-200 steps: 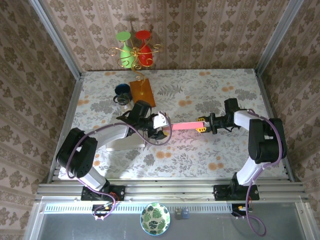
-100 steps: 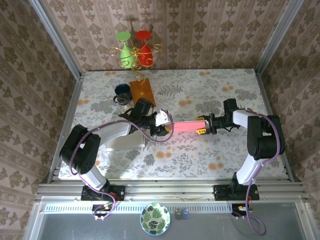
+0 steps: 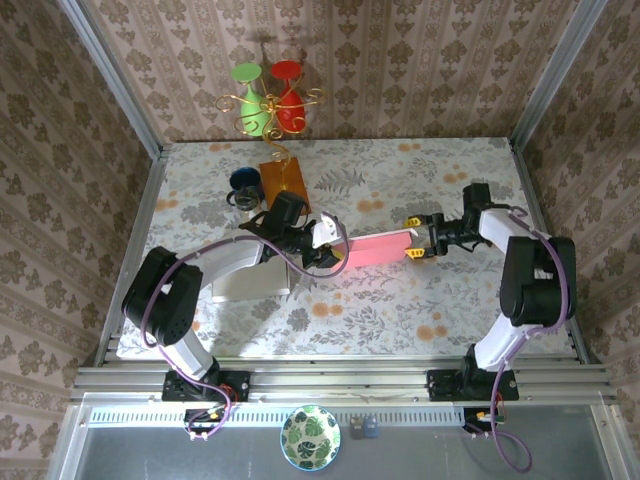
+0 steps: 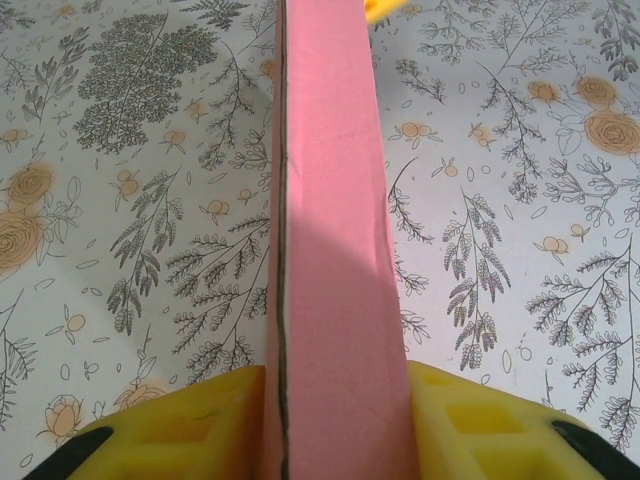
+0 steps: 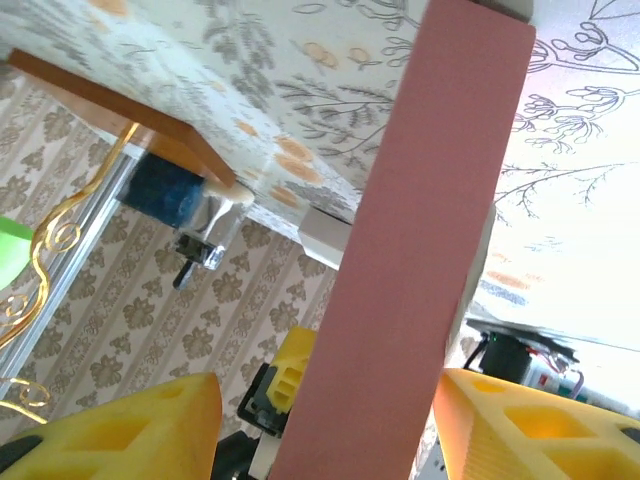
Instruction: Fold the paper box
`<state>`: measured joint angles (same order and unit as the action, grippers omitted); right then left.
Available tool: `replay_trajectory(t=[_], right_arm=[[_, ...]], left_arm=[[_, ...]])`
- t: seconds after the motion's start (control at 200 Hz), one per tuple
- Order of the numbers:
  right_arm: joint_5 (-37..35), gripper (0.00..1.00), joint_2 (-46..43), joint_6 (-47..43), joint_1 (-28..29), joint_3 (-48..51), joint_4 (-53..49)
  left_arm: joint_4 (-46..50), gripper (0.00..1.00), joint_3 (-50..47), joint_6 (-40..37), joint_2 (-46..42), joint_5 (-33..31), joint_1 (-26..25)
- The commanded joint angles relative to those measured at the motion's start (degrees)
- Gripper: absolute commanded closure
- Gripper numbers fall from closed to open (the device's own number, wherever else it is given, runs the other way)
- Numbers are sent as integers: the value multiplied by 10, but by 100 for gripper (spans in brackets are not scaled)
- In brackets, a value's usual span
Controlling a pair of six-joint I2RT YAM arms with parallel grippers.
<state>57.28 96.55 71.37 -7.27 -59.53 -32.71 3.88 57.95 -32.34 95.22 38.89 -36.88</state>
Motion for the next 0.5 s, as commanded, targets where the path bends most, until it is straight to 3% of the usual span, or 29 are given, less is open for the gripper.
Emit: replay_trajectory(t=[0.0, 0.165, 0.24, 0.385, 0.5], right_arm=[[-64, 38, -56, -50, -20, -22, -78], [-199, 41, -156, -70, -37, -20, -110], [-262, 49, -228, -42, -16, 10, -86], [-395, 54, -361, 80, 102, 114, 58], [-500, 56, -403, 170, 203, 172, 142]], left_arm=[[17, 64, 15, 10, 12, 23, 5], [26, 66, 26, 17, 19, 24, 7], [29, 66, 31, 21, 22, 23, 8], [30, 65, 33, 28, 24, 18, 8], [32, 65, 35, 29, 27, 20, 7]])
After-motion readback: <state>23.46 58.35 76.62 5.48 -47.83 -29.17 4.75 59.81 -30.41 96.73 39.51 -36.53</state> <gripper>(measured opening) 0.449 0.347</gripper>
